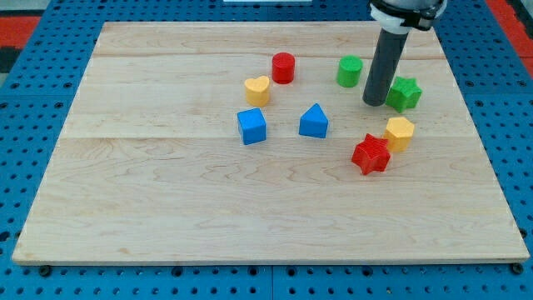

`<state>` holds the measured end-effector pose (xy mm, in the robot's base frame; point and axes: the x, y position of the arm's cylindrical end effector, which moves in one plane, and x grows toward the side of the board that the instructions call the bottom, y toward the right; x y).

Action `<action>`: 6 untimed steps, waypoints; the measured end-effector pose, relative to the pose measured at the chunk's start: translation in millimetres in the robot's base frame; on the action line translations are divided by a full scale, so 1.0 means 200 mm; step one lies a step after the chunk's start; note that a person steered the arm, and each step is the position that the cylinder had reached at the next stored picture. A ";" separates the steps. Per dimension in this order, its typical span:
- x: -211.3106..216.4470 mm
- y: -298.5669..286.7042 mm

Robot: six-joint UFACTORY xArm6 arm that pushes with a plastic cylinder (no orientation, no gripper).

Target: Slightly push the green star towards the top right of the board

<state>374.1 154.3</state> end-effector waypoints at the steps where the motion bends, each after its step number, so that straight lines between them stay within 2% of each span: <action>1: 0.18 -0.01; 2: 0.33 0.14; 3: 0.29 0.44; 4: 0.24 0.23; 5: 0.03 0.17; 6: 0.13 0.41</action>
